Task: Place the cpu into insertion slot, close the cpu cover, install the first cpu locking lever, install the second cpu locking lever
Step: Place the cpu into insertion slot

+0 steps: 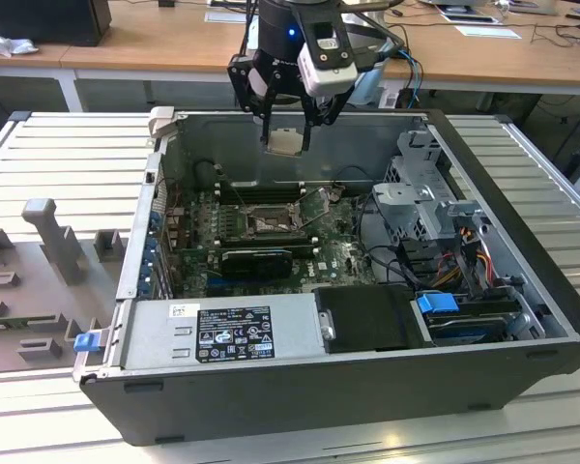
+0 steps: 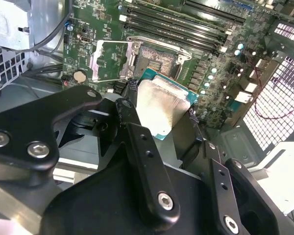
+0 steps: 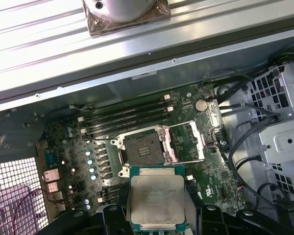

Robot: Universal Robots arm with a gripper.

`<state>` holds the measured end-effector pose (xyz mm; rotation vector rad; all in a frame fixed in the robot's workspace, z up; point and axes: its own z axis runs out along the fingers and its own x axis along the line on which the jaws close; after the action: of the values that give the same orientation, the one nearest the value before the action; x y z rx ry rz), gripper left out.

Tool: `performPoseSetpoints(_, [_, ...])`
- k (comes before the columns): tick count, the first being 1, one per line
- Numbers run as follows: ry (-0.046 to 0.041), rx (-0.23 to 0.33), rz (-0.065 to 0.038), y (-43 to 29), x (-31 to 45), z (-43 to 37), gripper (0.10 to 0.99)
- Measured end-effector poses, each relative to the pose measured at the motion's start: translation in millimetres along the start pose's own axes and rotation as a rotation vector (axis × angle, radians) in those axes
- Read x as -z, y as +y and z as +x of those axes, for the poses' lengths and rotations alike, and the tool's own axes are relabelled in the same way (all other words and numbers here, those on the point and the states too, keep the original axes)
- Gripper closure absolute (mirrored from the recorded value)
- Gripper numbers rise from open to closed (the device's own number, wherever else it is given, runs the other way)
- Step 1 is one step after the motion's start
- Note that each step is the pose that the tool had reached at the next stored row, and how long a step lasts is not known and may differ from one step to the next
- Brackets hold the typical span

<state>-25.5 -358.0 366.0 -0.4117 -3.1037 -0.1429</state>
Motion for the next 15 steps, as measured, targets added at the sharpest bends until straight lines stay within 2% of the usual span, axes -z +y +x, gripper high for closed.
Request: performPoseSetpoints(15, [-0.0038, -0.042, -0.001, 0.0, 0.0, 0.0, 0.557])
